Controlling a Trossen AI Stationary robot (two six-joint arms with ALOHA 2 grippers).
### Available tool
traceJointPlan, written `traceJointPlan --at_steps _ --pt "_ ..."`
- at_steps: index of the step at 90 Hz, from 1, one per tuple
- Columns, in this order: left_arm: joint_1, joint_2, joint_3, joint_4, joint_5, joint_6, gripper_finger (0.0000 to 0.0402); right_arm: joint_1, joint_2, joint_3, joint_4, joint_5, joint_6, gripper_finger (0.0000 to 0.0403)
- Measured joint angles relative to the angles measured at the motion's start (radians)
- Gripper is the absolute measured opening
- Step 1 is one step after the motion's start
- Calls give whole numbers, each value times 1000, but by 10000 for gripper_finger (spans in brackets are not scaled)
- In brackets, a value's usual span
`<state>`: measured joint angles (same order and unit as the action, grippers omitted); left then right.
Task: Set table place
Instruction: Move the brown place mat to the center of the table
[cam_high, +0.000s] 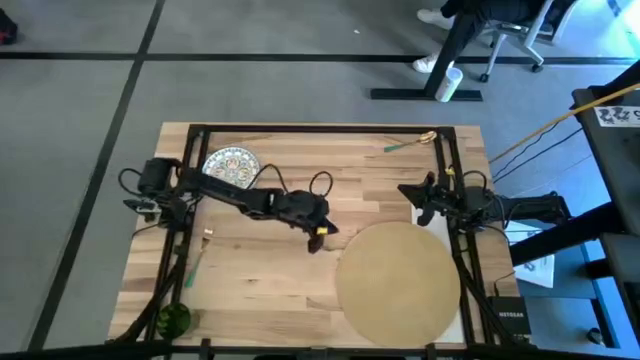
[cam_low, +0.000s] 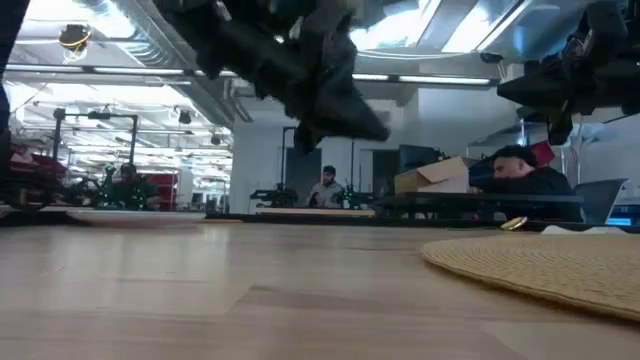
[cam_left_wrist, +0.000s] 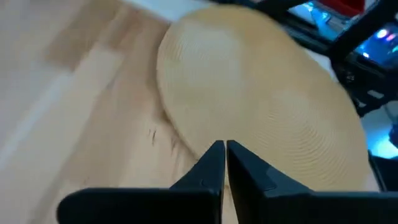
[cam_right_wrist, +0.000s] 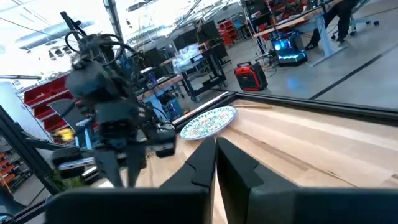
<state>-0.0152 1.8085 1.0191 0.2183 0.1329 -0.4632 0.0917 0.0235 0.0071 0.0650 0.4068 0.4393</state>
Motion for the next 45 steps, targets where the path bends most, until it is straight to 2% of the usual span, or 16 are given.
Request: traceJointPlan --at_steps 12,19,45 --pt "25 47 0 16 94 -83 10 0 0 0 -1 0 0 0" --pt "31 73 0 23 102 -133 28 0 0 0 -1 0 0 0" --pt "35 129 0 167 114 -162 93 0 0 0 -1 0 0 0"
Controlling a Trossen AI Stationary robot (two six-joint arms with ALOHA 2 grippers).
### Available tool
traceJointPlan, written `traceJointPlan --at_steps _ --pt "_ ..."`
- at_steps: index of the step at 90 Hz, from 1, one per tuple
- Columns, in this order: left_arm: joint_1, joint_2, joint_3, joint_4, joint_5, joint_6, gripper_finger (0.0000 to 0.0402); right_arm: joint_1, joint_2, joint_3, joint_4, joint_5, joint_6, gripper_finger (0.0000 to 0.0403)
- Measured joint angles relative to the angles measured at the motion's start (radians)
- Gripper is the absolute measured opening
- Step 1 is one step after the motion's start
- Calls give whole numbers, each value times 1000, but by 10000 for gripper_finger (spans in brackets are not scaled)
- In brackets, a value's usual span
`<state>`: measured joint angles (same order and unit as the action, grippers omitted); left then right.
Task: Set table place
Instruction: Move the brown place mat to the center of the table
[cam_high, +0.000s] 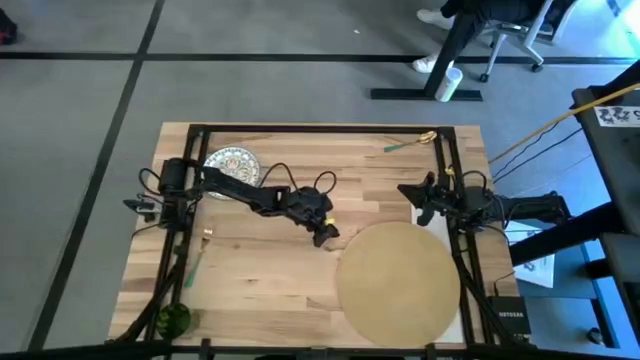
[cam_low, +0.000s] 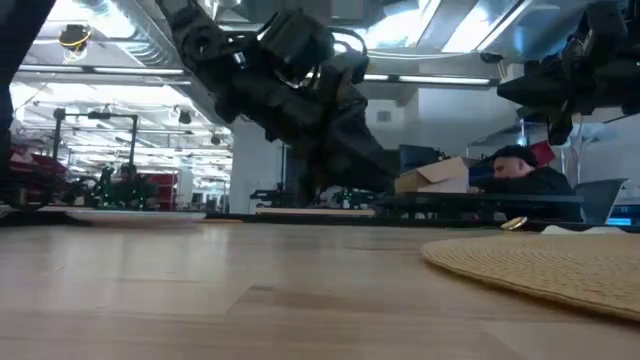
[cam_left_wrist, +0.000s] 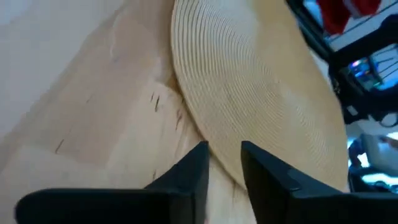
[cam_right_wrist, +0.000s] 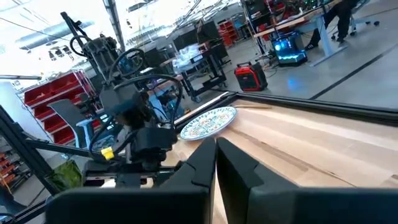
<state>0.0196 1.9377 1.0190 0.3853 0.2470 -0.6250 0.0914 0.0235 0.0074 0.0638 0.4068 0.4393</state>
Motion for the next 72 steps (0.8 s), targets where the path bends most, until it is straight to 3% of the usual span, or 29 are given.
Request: traceJointPlan --at_steps 28,72 --pt "0 77 53 -8 64 -118 109 0 0 0 1 0 0 0" --pt "-19 164 125 0 68 -182 109 0 0 0 1 0 0 0"
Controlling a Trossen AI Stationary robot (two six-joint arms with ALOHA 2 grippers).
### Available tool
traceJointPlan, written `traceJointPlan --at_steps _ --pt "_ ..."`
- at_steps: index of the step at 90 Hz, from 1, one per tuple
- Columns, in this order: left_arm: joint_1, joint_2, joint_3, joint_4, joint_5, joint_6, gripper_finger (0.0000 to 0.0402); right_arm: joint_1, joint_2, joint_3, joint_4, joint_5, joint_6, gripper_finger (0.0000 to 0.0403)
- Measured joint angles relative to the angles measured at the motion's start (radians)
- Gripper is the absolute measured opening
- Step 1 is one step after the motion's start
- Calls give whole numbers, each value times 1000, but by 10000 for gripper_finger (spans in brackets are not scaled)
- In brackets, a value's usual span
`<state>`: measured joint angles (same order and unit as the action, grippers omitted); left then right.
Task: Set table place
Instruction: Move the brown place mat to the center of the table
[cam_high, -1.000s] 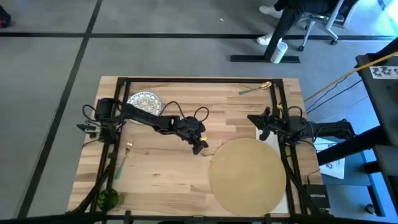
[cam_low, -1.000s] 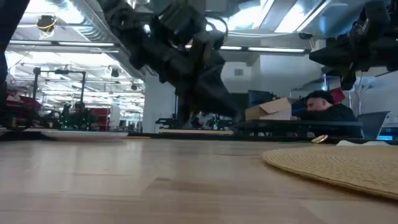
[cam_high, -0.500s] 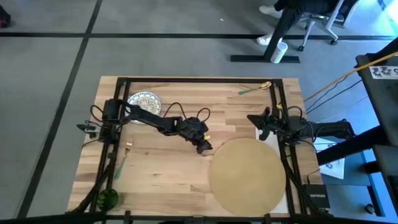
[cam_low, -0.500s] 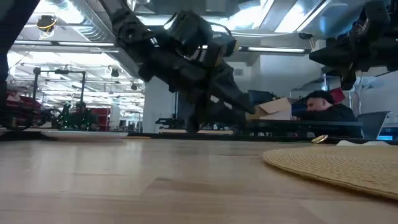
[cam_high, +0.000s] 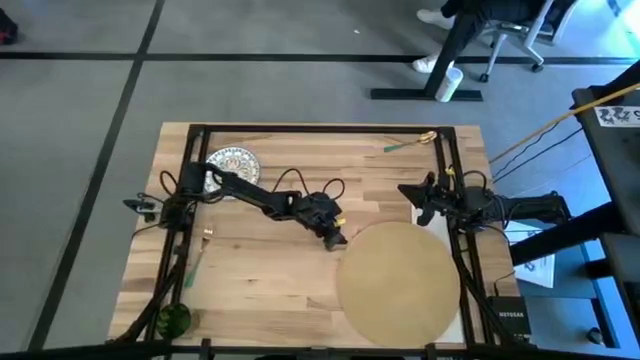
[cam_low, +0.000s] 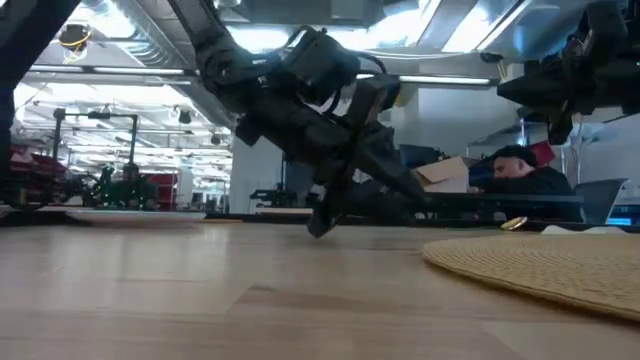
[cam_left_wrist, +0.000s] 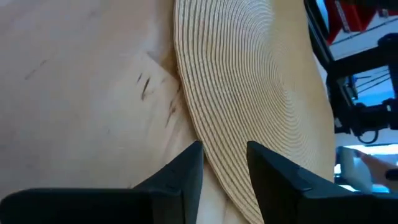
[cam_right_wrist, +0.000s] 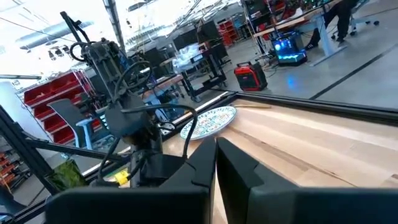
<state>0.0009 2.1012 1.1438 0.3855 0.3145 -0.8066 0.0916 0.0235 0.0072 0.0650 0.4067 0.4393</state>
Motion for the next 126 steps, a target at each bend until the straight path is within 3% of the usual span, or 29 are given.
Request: traceJointPlan --at_steps 19,36,93,126 --pt "-17 8 37 -47 6 -2 109 0 0 0 -1 0 0 0" --pt "-16 7 64 -175 -56 28 109 0 0 0 0 0 0 0" --pt "-28 9 76 -170 -42 -11 109 0 0 0 0 0 0 0" --pt "-35 70 134 -152 -43 -36 109 0 0 0 -1 0 0 0"
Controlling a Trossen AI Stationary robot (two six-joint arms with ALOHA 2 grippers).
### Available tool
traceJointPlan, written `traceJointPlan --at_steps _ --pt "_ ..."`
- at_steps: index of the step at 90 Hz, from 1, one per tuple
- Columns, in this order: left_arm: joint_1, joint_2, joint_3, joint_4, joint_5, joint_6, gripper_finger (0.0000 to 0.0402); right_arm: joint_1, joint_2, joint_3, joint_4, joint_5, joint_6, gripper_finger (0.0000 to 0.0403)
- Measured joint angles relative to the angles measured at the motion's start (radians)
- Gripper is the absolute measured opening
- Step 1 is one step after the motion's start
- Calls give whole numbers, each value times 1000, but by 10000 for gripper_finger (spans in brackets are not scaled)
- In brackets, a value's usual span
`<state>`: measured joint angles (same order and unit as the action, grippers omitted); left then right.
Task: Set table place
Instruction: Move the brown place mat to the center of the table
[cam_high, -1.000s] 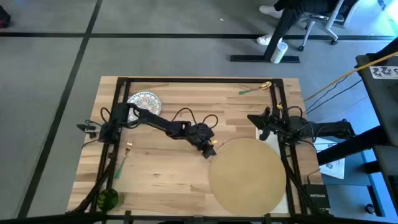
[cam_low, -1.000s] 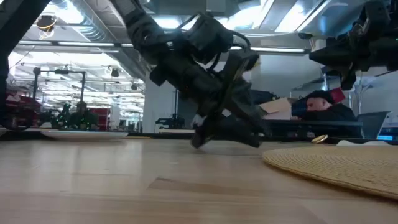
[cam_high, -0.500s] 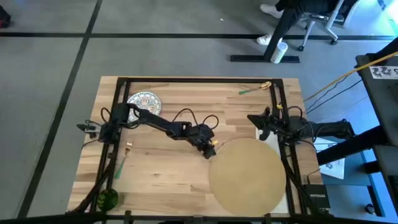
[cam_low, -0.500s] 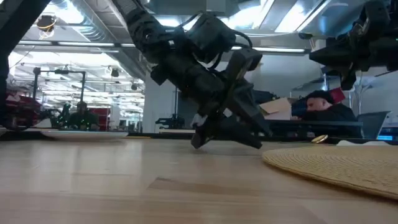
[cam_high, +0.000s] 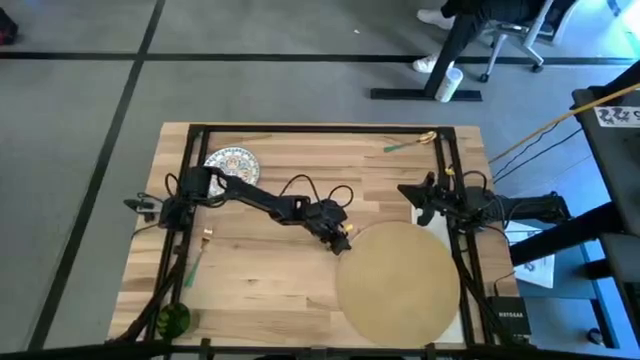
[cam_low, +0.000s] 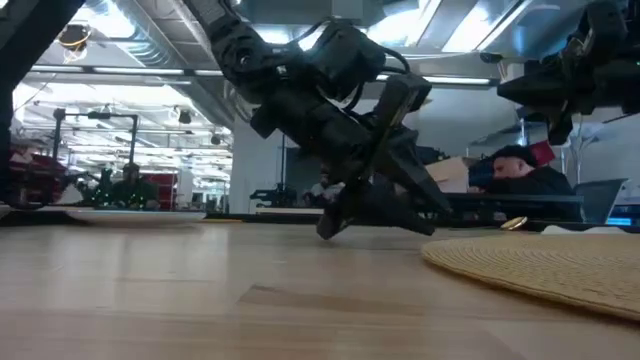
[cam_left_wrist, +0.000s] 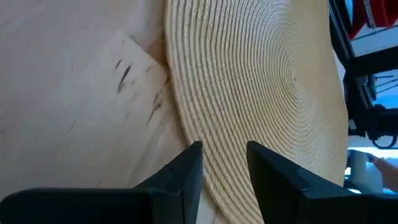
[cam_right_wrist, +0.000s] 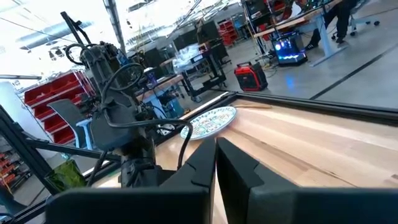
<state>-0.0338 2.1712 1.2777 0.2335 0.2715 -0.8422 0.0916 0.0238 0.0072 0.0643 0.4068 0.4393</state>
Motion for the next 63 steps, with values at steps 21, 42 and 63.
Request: traceJointPlan --at_steps 21,42,63 --pt "0 2 14 -65 -6 31 109 0 0 0 1 0 0 0" --pt "-1 2 17 -107 -38 39 109 0 0 0 1 0 0 0" --pt "-1 3 29 -113 -50 37 109 0 0 0 1 0 0 0"
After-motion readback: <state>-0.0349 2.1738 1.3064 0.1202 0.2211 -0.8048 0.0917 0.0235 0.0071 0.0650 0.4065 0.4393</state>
